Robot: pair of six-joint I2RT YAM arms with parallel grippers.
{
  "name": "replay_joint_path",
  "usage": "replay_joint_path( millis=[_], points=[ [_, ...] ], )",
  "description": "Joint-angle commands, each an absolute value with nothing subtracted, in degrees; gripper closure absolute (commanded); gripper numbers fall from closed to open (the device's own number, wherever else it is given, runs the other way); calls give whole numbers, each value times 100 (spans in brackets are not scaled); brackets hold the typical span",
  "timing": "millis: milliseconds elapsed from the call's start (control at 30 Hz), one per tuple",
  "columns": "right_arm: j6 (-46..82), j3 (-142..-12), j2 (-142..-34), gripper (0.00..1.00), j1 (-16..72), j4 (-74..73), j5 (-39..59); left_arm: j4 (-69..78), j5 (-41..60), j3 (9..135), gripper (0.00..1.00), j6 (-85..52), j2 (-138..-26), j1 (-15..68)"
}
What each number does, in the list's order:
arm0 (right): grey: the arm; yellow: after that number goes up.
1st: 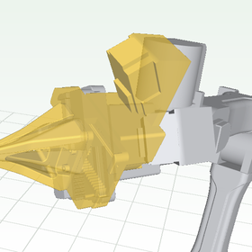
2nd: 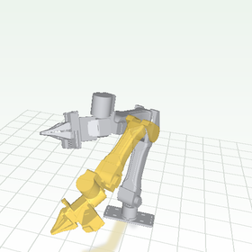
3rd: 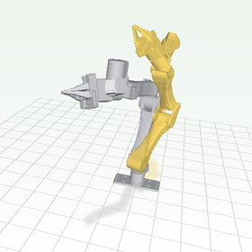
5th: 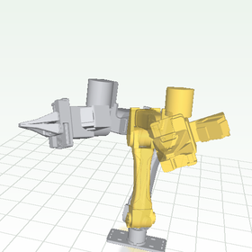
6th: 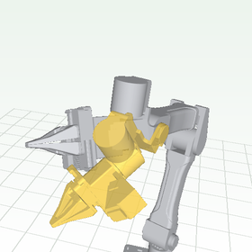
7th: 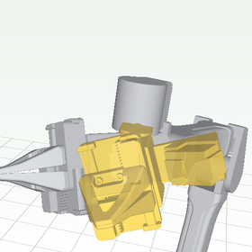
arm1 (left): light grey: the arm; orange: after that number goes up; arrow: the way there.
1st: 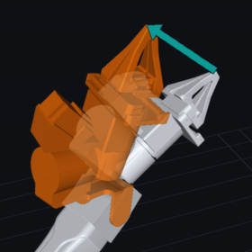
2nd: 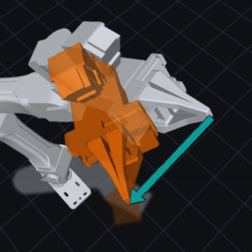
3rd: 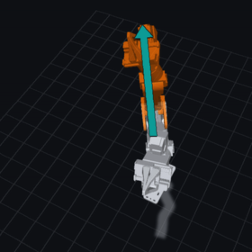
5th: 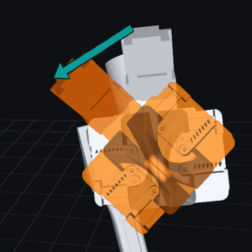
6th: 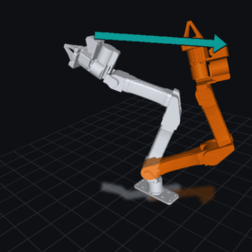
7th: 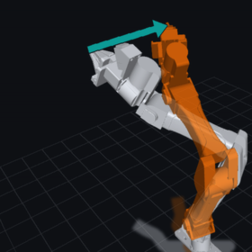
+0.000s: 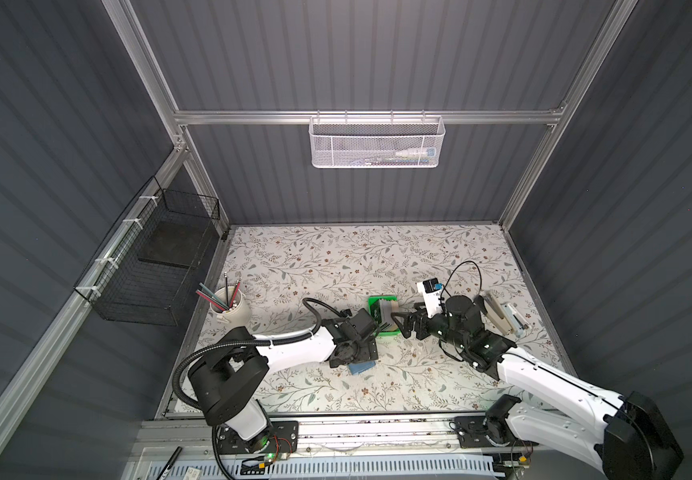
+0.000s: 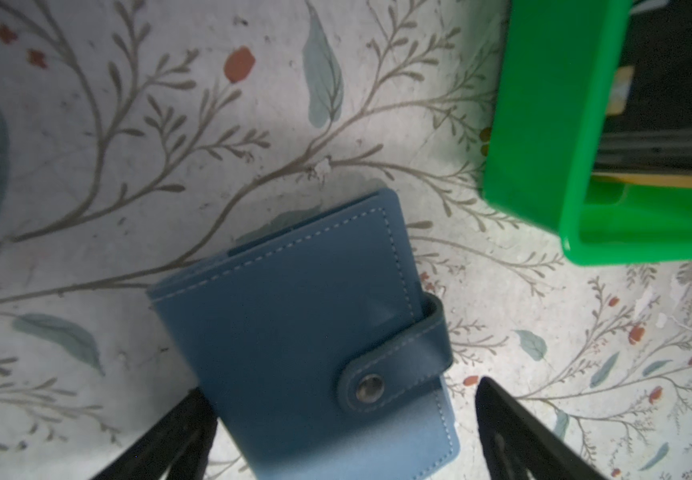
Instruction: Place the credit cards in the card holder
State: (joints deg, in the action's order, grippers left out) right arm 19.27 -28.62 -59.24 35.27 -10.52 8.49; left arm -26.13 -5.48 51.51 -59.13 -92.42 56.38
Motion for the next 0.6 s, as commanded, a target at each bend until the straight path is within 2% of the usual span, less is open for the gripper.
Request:
replay_joint_path(
  millis=[0,233,433,567],
  points=[
    [1934,-2971,-5839,1,3555,-925,732,-3532,-747,5152,7,-6147,-9673,5759],
    [1898,-2966,-5748,1,3568,-870,625,-4013,-1046,5630,7,-6152,-10211,6058],
    [1907,-2972,-5753,1,3567,-853,613,-4122,-1048,5671,16,-6152,-10156,6255],
    [1903,-2960,-5722,1,3560,-853,580,-4142,-1013,5659,17,-6170,-10082,6442]
  ],
)
